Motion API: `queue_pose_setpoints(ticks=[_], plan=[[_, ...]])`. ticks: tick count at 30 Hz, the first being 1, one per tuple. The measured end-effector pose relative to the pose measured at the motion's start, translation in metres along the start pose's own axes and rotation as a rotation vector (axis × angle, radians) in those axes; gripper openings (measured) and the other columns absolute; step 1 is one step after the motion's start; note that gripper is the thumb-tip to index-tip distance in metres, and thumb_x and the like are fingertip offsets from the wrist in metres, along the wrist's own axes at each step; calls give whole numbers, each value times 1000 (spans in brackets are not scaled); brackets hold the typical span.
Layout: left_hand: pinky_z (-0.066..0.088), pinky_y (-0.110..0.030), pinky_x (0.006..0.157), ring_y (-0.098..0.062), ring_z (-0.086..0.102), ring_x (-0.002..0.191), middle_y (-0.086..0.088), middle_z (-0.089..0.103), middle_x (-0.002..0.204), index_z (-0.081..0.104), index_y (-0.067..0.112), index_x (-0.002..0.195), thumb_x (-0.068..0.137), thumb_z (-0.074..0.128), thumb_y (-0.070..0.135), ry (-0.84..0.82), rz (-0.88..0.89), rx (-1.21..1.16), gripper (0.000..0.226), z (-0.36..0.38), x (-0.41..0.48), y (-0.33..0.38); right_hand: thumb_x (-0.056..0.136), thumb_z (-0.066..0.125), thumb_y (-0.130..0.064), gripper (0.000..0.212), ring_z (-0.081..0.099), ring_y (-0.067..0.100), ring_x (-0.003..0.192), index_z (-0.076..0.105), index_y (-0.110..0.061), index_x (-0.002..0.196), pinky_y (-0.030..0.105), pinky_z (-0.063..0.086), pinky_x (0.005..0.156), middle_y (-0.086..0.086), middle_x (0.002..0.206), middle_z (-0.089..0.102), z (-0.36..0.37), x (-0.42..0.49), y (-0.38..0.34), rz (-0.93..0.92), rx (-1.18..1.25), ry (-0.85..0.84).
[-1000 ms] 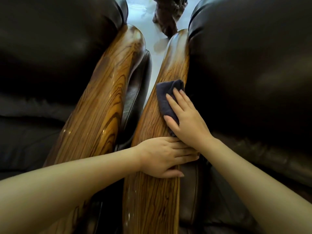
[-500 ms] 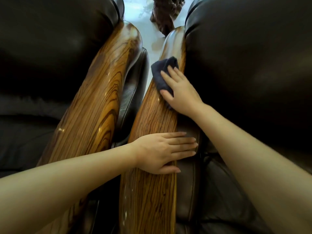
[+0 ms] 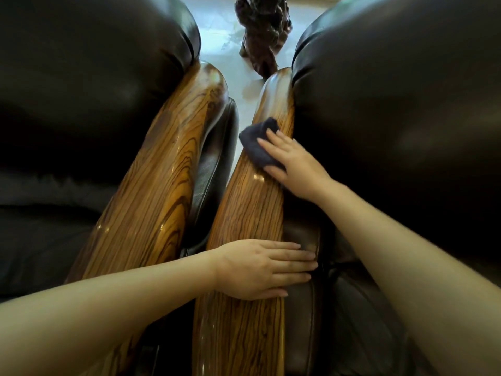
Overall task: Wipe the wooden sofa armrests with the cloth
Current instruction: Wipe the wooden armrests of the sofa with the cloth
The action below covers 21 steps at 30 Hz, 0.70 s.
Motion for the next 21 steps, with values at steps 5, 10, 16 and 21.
queue_pose_setpoints(ticks=[5, 10, 16, 21], plan=[[-2, -34, 117, -14, 6, 143, -4, 26, 153, 29, 14, 141, 100, 31, 33, 35, -96, 57, 45, -12, -10, -8, 93, 51, -25, 59, 7, 26, 145, 22, -16, 144, 39, 7, 119, 12, 157, 14, -7, 33, 11, 66, -6, -27], [11, -36, 118, -16, 13, 142, -6, 27, 151, 30, 14, 141, 97, 35, 29, 146, -223, 123, 47, -42, -43, -38, 89, 57, -21, 59, 16, 26, 144, 31, -14, 141, 35, 10, 118, 15, 153, 24, 10, -21, -22, -35, 102, 13], [22, -42, 115, -23, 16, 141, -14, 23, 151, 20, 7, 142, 88, 39, 10, 140, -531, 165, 57, -66, -60, -104, 89, 53, -36, 66, 1, 12, 144, 18, -26, 145, 29, 2, 117, 1, 157, 16, 22, -65, -40, -142, 86, -68], [43, -45, 103, -32, 44, 127, -18, 47, 138, 40, 5, 135, 79, 61, 1, 88, -574, 117, 60, -69, -48, -124, 85, 56, -41, 70, 13, 18, 144, 19, -26, 144, 33, 10, 117, 2, 156, 21, 21, -84, -42, -57, -98, -57]])
Point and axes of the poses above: each hand's wrist, its own x-axis towards the middle knuckle, its own z-axis out of the palm, y = z × x, the point moved 9 cm from there along x, towards the middle knuckle
